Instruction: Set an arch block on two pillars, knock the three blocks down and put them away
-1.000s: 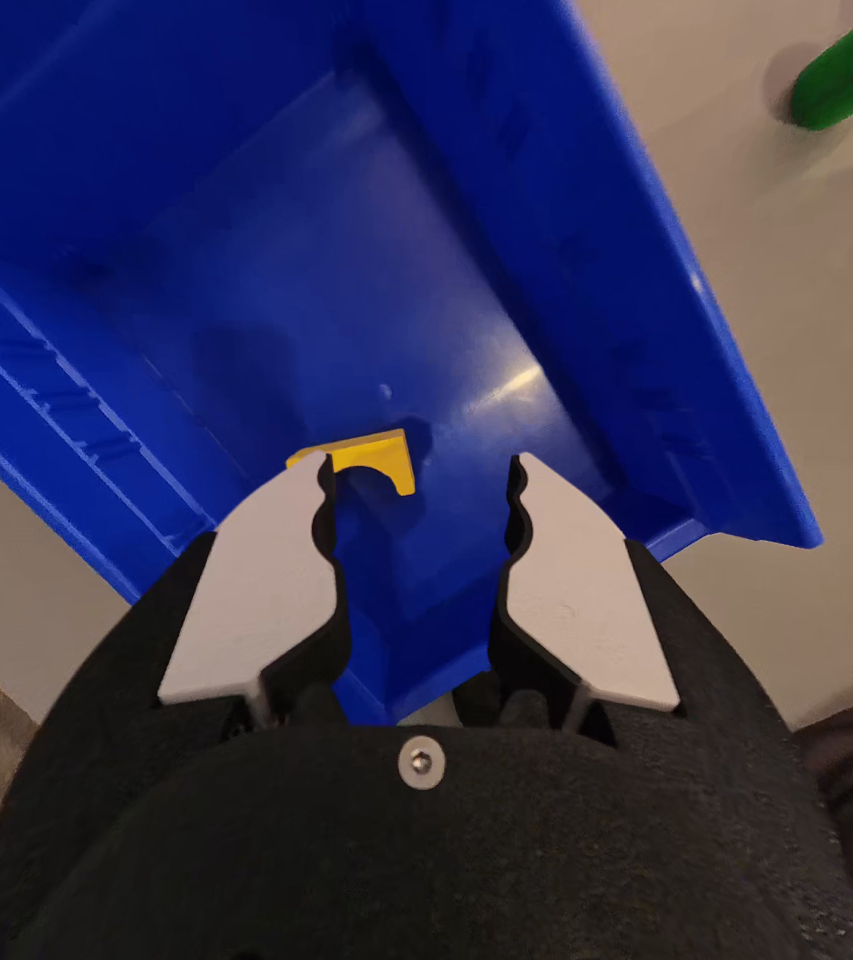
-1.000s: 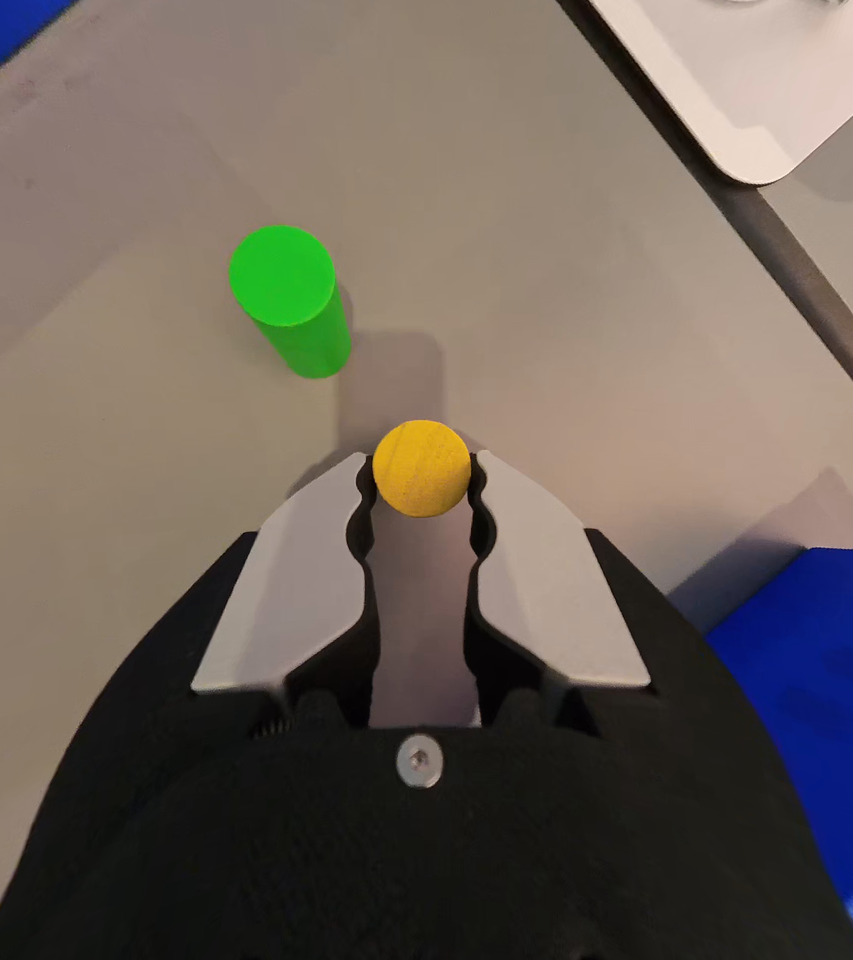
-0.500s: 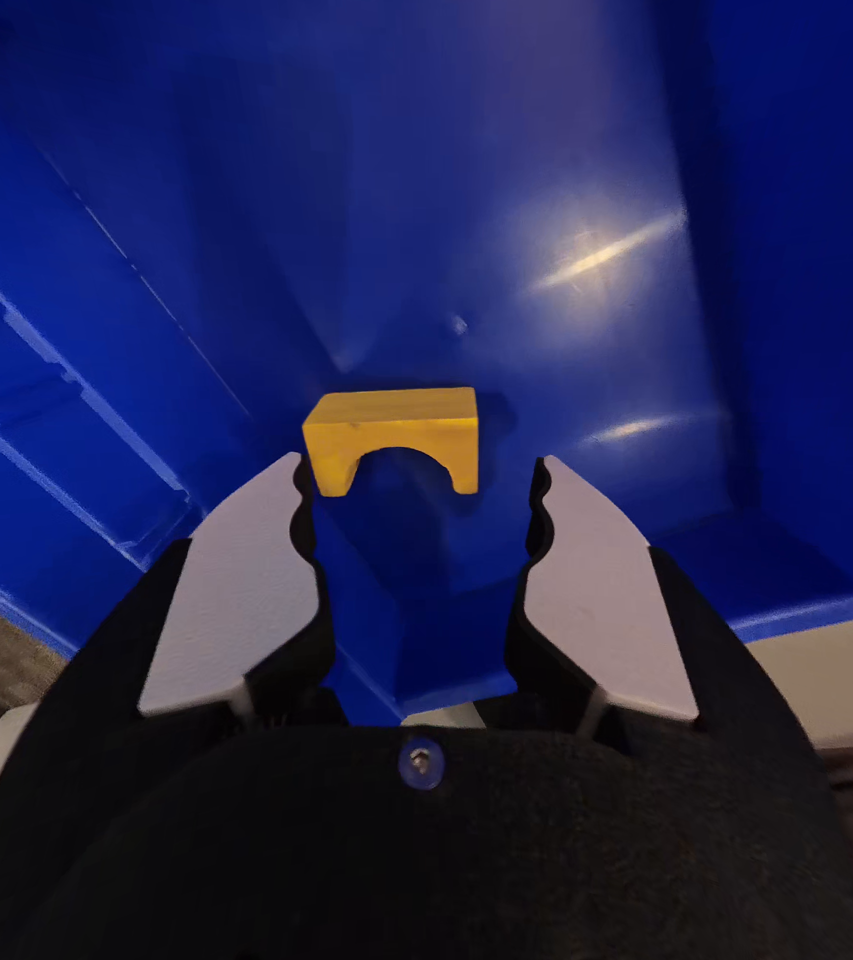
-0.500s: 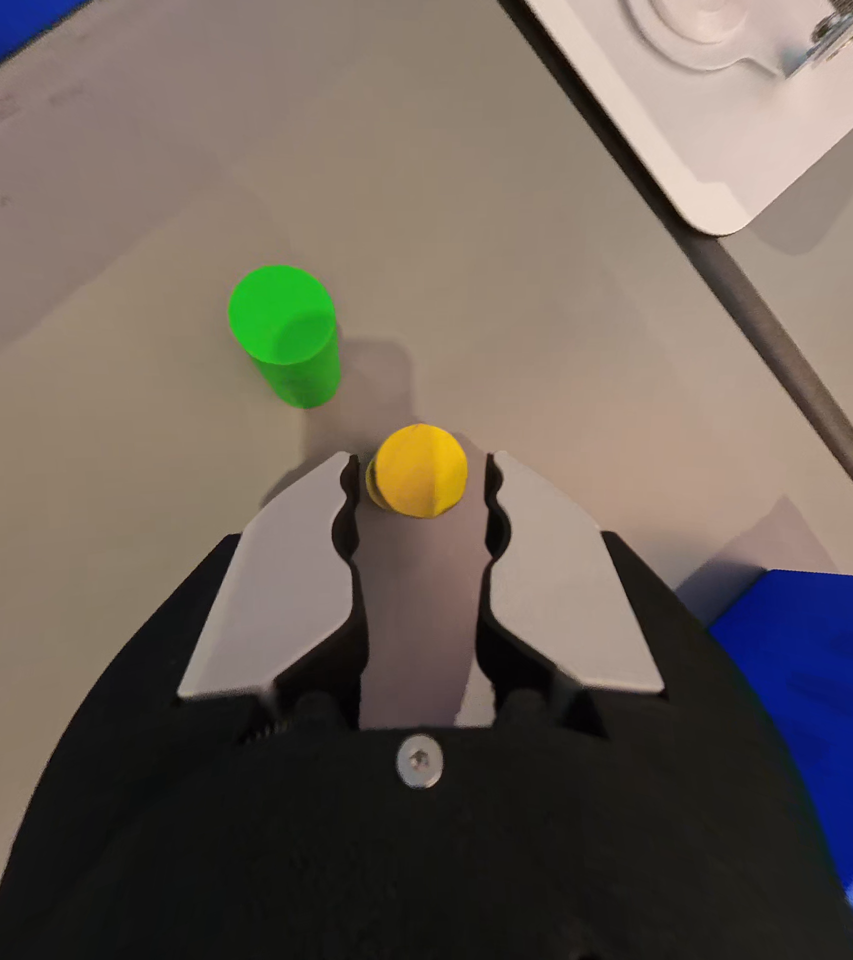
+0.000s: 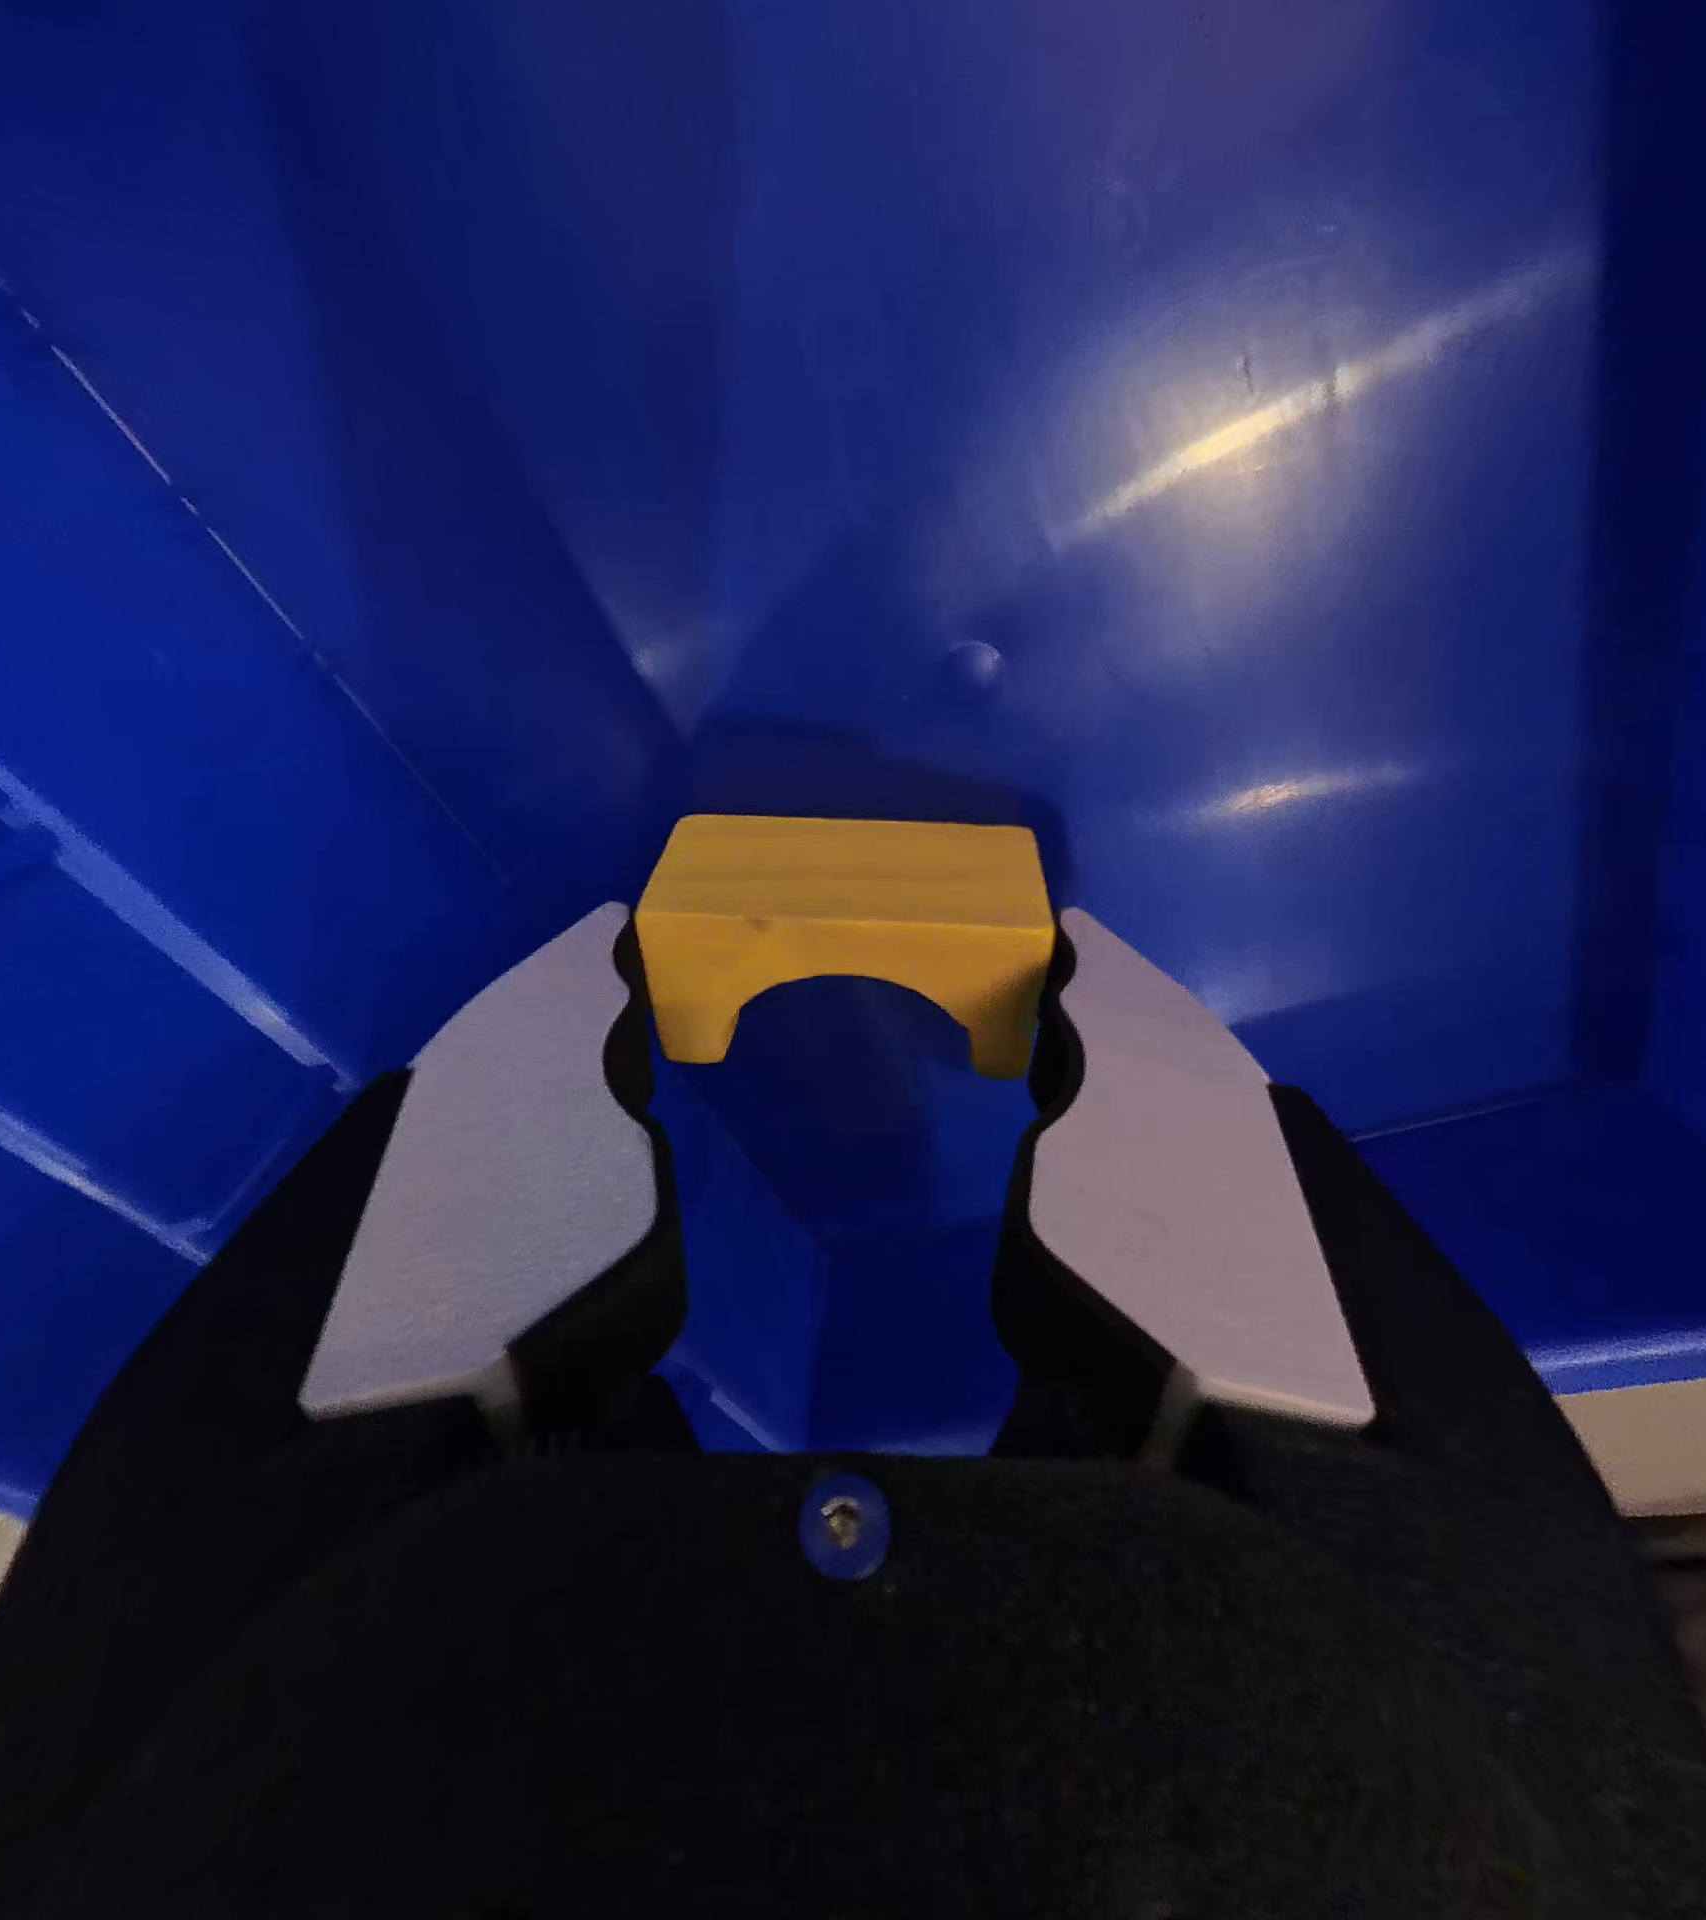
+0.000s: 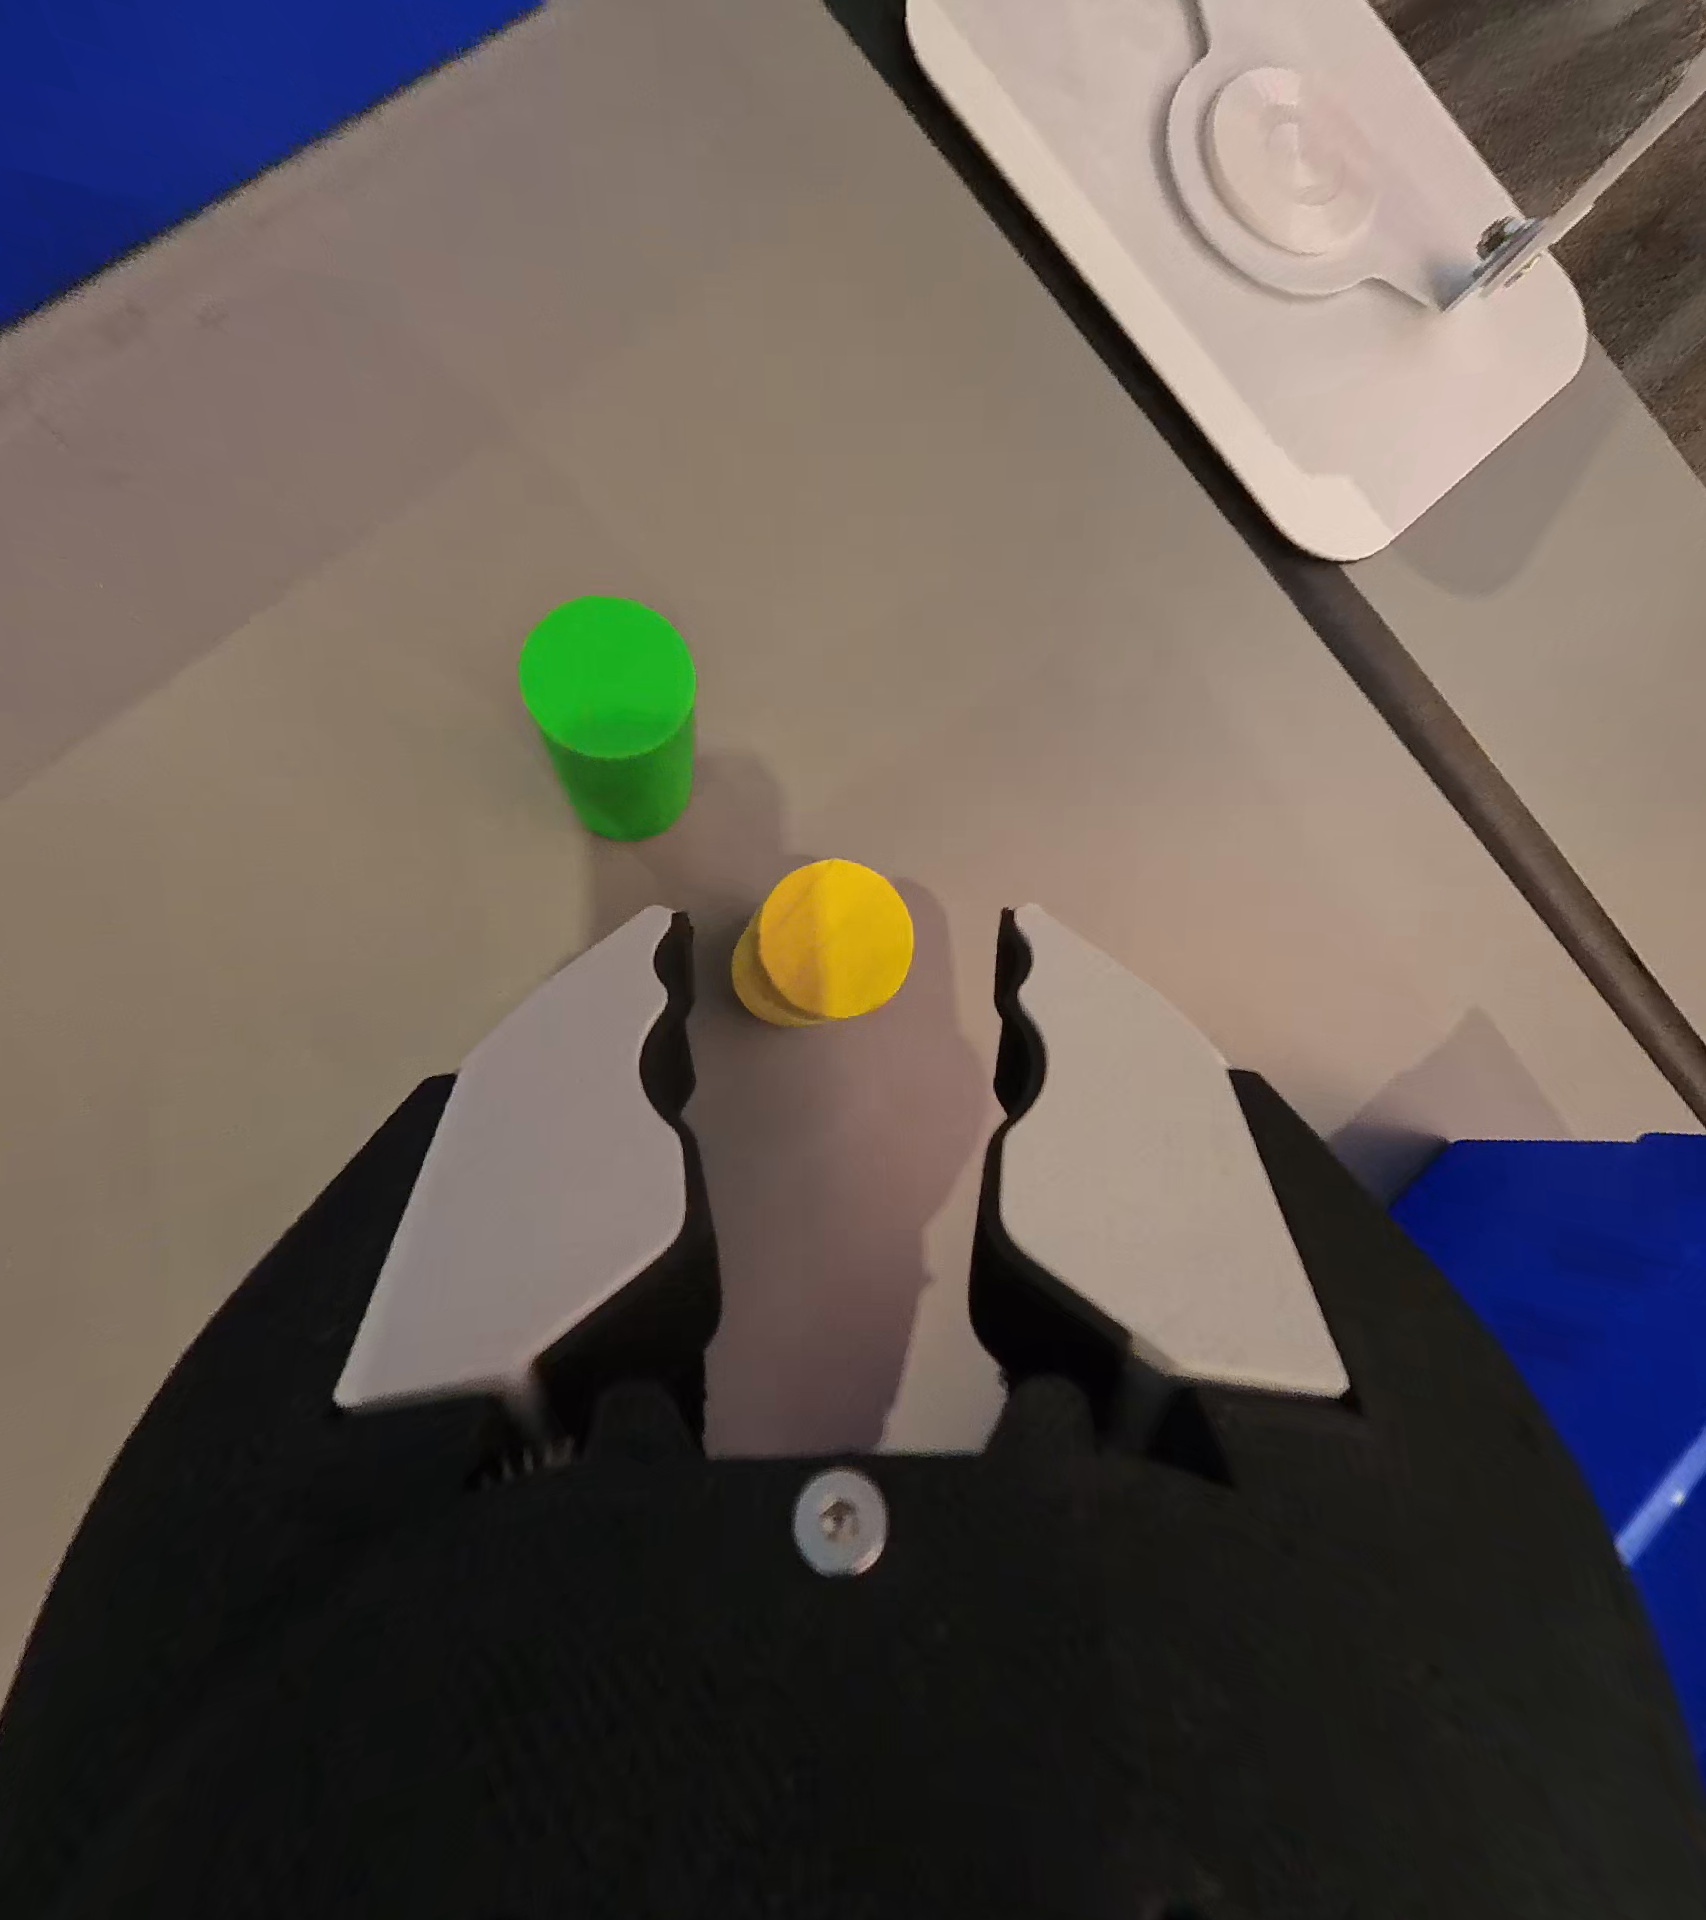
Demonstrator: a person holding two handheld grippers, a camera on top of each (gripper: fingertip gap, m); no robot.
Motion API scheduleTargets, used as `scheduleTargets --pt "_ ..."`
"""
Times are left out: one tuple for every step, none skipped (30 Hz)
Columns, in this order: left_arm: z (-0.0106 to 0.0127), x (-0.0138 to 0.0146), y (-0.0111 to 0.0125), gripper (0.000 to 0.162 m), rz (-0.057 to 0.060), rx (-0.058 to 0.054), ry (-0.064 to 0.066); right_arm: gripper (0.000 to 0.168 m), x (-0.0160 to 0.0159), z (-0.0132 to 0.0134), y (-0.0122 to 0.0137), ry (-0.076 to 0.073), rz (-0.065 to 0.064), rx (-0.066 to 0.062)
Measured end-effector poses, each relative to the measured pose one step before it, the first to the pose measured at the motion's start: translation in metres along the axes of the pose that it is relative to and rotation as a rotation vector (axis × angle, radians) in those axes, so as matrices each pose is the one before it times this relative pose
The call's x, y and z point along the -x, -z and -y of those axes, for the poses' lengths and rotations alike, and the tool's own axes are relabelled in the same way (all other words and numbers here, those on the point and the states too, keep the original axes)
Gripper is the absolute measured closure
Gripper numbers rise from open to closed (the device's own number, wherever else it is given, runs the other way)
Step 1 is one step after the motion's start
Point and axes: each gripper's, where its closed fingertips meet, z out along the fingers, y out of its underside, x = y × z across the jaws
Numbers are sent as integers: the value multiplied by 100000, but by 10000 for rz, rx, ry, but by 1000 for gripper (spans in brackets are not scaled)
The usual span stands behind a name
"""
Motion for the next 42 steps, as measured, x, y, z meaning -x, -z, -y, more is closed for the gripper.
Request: scheduleTargets --pt "3 0 -28 89 8 11 -43 111 -53 273 440 -66 51 -144" --pt "-9 -1 54 89 8 -1 -71 111 -80 332 524 -76 49 -176" --pt "-7 40 103 90 38 -31 -100 111 -94 382 608 -84 55 -210" --pt "44 34 222 90 13 -98 -102 111 -74 476 687 -90 73 -260" --pt "118 -73 409 90 -90 -222 -76 111 11 572 741 -35 106 -320" --pt "215 -207 618 90 -233 -353 -49 111 88 660 749 74 123 -361" --pt "284 -378 813 90 -361 -456 -25 111 105 687 722 149 82 -367" --pt "354 -647 980 90 -545 -538 -88 111 124 692 668 203 58 -357" --pt "548 -1000 1167 90 -710 -704 -199 111 302 727 580 320 112 -373" --pt "735 -1392 1318 90 -869 -821 -297 111 526 757 494 402 208 -387" --pt "820 -1919 1371 90 -1068 -856 -433 111 789 749 387 444 322 -370" --pt "899 -2309 1293 90 -1142 -830 -589 111 1042 711 264 478 431 -342" --pt "953 -2691 1063 90 -1219 -775 -729 111 1324 737 165 484 575 -351" --pt "854 -3048 626 90 -1351 -569 -767 111 1562 778 85 460 684 -375" --pt "619 -3077 80 90 -1317 -284 -769 111 1651 838 -3 432 708 -400" --pt "390 -2724 -450 90 -1125 -7 -796 111 1708 959 -51 443 694 -442" --pt "171 -2188 -906 90 -881 229 -759 112 1656 1131 -79 485 610 -505" --pt "33 -1771 -1215 90 -755 395 -659 112 1559 1236 -88 496 518 -501" --pt "105 -1452 -1410 90 -705 408 -559 113 1437 1275 -109 485 432 -454" --pt "252 -1210 -1456 91 -693 357 -440 113 1336 1195 -150 467 377 -369" --pt "336 -950 -1449 91 -660 293 -309 114 1192 1037 -210 446 302 -256" --pt "291 -714 -1358 91 -598 285 -202 114 1131 801 -270 387 304 -134" --pt "185 -425 -1223 91 -465 279 -134 114 1081 603 -294 341 336 -26" --pt "93 -239 -1071 91 -341 257 -112 114 852 531 -295 318 231 -25" --pt "15 -143 -904 91 -261 248 -100 114 742 441 -274 268 218 -36" --pt "35 -132 -761 91 -223 185 -108 114 649 309 -267 173 224 -11" --pt "79 -77 -636 90 -179 126 -71 114 440 187 -264 105 140 34" --pt "-9 10 -532 90 -118 160 8 116 278 113 -264 94 66 46" --pt "-60 14 -466 90 -90 159 -3 116 314 23 -268 84 116 45" --pt "-110 55 -388 90 -30 155 -14 118 353 -43 -250 45 161 65" --pt "-107 109 -310 90 21 144 -28 121 252 -83 -239 27 115 72" --pt "-86 79 -245 90 9 106 -27 125 230 -135 -198 36 112 100" --pt "-86 -7 -181 90 -48 87 -10 132 278 -129 -148 50 158 96" --pt "-140 20 -123 90 -31 93 -4 134 207 -90 -111 13 106 69" --pt "-88 38 -63 90 -6 37 -19 134 67 -91 -58 5 24 82" --pt "-48 65 -4 90 9 1 -4 134 8 -89 -29 -31 -2 86" --pt "50 60 79 90 6 -51 26 134 -87 -68 39 -15 -51 91" --pt "162 43 220 90 25 -131 75 134 -131 -5 137 22 -75 33" --pt "165 193 439 90 179 -157 110 134 13 -92 266 -43 74 62" --pt "93 335 713 85 345 -193 104 134 -96 -231 459 -156 53 133" --pt "7 429 976 84 488 -237 48 134 -464 -444 679 -180 -140 210" --pt "-24 482 1204 84 569 -301 19 134 -793 -748 857 -242 -290 336"
